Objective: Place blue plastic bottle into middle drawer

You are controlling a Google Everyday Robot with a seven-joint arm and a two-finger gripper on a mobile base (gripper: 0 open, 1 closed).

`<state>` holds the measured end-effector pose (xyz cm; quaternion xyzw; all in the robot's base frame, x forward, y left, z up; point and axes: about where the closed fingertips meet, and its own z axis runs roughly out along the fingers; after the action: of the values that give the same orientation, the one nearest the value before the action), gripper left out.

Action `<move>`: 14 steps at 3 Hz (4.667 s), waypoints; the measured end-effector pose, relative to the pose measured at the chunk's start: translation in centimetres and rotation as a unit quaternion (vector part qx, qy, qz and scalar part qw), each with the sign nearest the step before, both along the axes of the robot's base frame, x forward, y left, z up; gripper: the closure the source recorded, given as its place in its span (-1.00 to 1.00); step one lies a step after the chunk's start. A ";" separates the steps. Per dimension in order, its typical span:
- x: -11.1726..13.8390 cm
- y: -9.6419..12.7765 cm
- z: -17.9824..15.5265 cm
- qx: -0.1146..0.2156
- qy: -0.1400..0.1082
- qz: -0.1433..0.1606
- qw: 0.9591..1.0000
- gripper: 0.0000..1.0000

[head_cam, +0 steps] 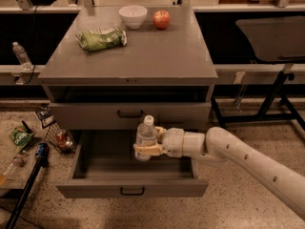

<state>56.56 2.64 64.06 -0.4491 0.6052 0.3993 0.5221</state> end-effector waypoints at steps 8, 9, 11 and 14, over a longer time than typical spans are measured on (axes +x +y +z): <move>3.9 4.3 -17.3 -0.012 -0.041 0.082 0.996 0.04; 4.3 4.5 -18.9 -0.032 -0.037 0.080 0.996 -0.43; 4.1 4.0 -20.5 -0.047 -0.022 0.060 0.997 -1.00; 2.1 -5.5 -14.2 -0.056 0.031 -0.097 0.993 0.19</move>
Offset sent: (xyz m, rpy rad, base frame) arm 0.0054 -0.0004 -0.0473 0.0009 0.0039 0.0443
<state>58.70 -2.90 49.89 -0.4045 0.6834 0.3260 0.5129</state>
